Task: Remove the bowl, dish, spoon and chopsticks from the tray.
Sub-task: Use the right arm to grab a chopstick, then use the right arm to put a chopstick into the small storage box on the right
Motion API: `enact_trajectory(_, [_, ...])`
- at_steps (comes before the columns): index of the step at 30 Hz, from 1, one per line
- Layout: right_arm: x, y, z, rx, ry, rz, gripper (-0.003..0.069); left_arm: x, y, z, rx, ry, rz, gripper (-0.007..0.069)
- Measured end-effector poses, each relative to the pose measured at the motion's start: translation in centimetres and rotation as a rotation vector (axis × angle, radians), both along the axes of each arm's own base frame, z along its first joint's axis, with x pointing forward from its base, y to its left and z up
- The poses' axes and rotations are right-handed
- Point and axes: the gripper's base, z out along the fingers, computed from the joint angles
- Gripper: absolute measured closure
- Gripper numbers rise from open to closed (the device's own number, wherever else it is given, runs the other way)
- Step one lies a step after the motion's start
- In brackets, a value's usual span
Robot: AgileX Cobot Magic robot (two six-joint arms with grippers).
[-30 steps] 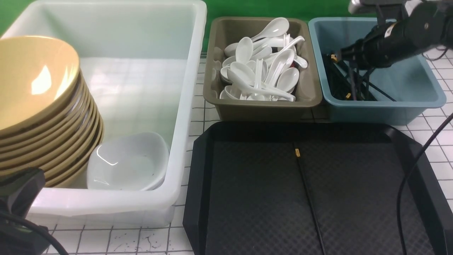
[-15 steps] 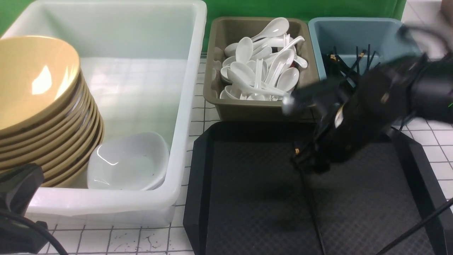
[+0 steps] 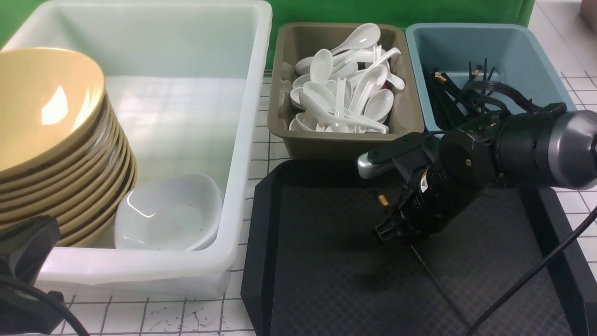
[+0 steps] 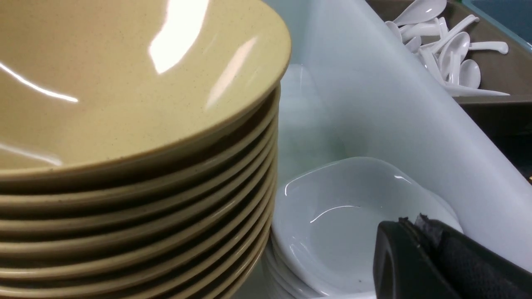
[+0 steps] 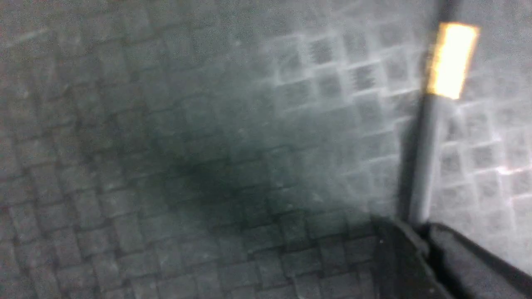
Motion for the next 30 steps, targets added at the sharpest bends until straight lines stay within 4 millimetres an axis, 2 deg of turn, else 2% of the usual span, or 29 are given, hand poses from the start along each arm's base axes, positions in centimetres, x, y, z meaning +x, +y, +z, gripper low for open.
enact_trajectory(3, [-0.7,-0.1,0.8,-0.015,0.018,0.043,0.0588,0.0,0.0,0.0,0.0,0.0,0.0,0.0636])
enact_trajectory(5, [-1.5,-0.4,2.4,-0.017,0.002,0.075,0.0588,0.0,0.0,0.0,0.0,0.0,0.0,0.0636])
enact_trajectory(7, [-2.0,-0.7,6.0,0.031,-0.116,0.099,0.0588,0.0,0.0,0.0,0.0,0.0,0.0,0.0636])
enact_trajectory(10, [-2.0,-2.2,12.6,0.13,-0.421,0.085,0.0588,0.0,0.0,0.0,0.0,-0.004,0.002,0.0636])
enact_trajectory(11, [-1.8,-2.3,12.7,0.135,-0.433,0.08,0.0588,0.0,0.0,0.0,0.0,-0.003,0.001,0.0636])
enact_trajectory(12, [-1.0,-3.5,15.6,0.185,-0.586,0.035,0.0588,0.0,0.0,0.0,0.0,-0.004,0.002,0.0636])
enact_trajectory(13, [0.0,-4.5,17.2,0.214,-0.692,-0.003,0.0588,0.0,0.0,0.0,0.0,-0.005,0.002,0.0636])
enact_trajectory(15, [2.0,-6.4,18.7,0.239,-0.815,-0.075,0.0588,0.0,0.0,0.0,0.0,-0.006,0.002,0.0636])
enact_trajectory(17, [4.8,-8.1,18.7,0.25,-0.883,-0.15,0.0588,0.0,0.0,0.0,0.0,-0.005,0.003,0.0636])
enact_trajectory(20, [9.4,-9.9,15.7,0.24,-0.846,-0.247,0.0588,0.1,0.0,-0.4,-0.001,0.002,0.006,0.0636])
enact_trajectory(21, [10.0,-10.2,15.2,0.237,-0.83,-0.262,0.0588,0.1,0.1,-0.5,0.0,0.005,0.006,0.0636])
enact_trajectory(24, [13.0,-11.0,11.1,0.195,-0.687,-0.32,0.0565,0.1,0.1,-0.6,-0.001,-0.001,0.011,0.0636])
enact_trajectory(28, [13.8,-11.4,9.6,0.151,-0.569,-0.348,0.0487,0.2,0.1,-0.5,-0.001,-0.01,0.015,0.0636])
enact_trajectory(30, [13.6,-11.5,10.8,0.139,-0.535,-0.36,0.0426,0.2,0.1,-0.5,-0.001,-0.011,0.015,0.0636])
